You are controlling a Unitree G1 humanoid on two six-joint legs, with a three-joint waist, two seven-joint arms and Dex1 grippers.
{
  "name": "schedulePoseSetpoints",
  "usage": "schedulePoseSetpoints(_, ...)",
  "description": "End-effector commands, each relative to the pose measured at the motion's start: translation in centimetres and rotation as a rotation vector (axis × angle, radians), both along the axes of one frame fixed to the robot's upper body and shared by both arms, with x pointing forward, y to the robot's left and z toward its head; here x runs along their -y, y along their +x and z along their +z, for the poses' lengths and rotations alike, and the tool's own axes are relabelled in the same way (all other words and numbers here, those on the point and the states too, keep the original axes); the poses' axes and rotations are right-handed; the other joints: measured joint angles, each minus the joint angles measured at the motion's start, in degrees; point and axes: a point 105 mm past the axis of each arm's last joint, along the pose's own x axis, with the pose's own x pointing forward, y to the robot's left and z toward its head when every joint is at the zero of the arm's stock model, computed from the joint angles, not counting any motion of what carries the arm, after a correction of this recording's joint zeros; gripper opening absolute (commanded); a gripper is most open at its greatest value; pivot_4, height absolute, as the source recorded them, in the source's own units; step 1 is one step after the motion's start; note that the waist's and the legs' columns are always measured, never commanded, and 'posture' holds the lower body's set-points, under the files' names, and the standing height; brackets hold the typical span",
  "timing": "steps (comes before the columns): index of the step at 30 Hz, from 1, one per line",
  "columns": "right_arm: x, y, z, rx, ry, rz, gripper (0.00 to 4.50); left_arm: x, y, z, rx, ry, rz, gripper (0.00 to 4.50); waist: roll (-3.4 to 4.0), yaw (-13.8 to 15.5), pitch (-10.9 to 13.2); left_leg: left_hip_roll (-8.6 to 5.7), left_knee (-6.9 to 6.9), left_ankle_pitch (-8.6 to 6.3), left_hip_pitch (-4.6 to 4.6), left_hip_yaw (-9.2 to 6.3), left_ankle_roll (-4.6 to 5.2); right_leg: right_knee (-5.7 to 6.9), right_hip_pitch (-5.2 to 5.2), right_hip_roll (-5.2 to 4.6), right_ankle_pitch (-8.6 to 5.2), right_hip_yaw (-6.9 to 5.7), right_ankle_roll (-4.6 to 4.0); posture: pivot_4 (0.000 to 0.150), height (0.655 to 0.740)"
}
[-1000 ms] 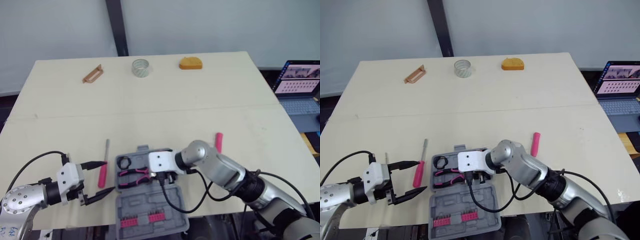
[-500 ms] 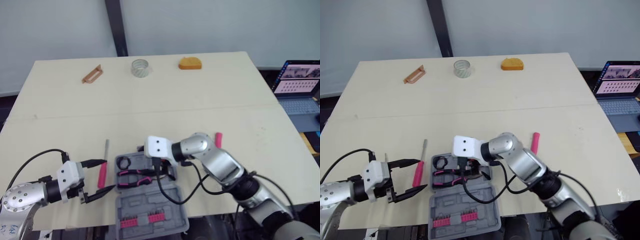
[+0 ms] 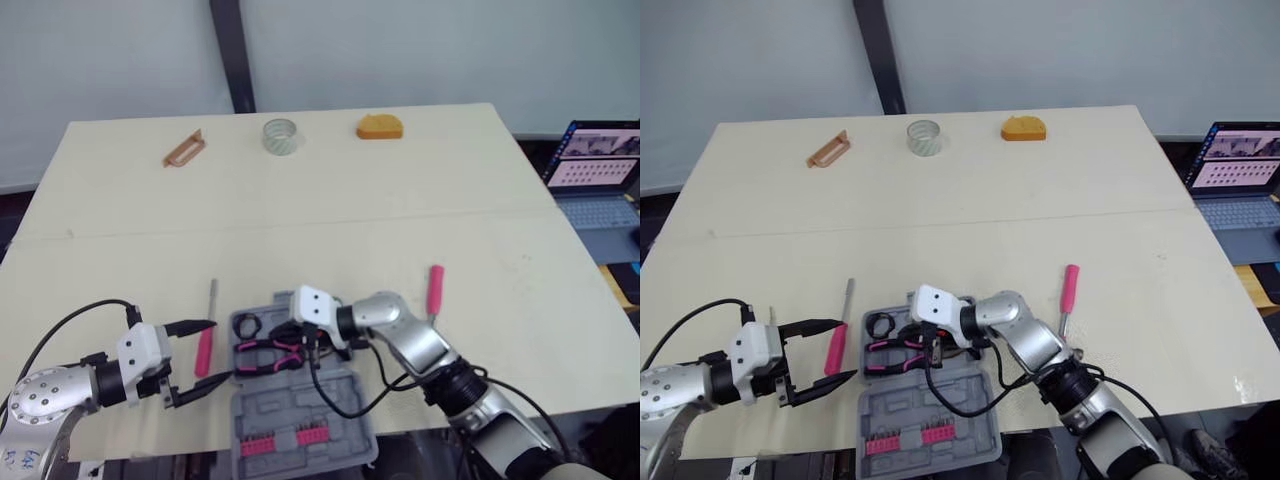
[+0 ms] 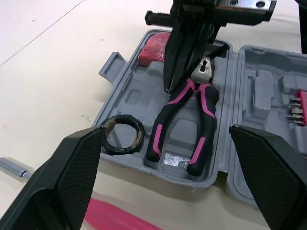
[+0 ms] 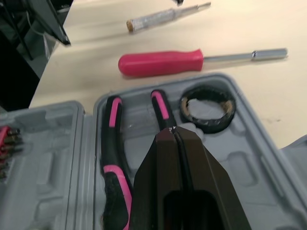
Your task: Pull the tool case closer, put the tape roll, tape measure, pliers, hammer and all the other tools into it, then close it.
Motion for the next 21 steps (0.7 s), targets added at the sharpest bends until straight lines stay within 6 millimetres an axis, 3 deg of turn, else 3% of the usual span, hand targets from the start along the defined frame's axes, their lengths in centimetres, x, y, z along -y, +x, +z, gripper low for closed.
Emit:
schedulePoseSetpoints(1, -0.6, -0.4, 0.4, 0.025, 0.021, 0.034, 0.06, 0.3, 0.0, 0.6, 0.026, 0.007, -0.008, 4.5, 0.0, 0.0, 0.0, 0.0, 0.0, 0.0, 0.0, 0.0, 0.0, 0.0, 0.0, 0.0, 0.0, 0.0, 0.0, 0.15, 0.74)
schedulePoseSetpoints(12, -0.6, -0.1, -0.5, 0.026, -0.009, 0.025, 0.06, 0.3, 0.0, 0.5, 0.03, 0.007, -0.009, 4.5, 0.0, 0.0, 0.0, 0.0, 0.0, 0.0, 0.0, 0.0, 0.0, 0.0, 0.0, 0.0, 0.0, 0.0, 0.0, 0.15, 0.74)
schedulePoseSetpoints(21, 0.4, 0.1, -3.1, 0.014, -0.143, 0.001, 0.06, 0.3, 0.0, 0.6, 0.031, 0.008, -0.007, 4.5, 0.0, 0.0, 0.0, 0.0, -0.01, 0.0, 0.04, 0.01, 0.0, 0.02, 0.01, 0.0, 0.0, 0.01, 0.0, 0.15, 0.74)
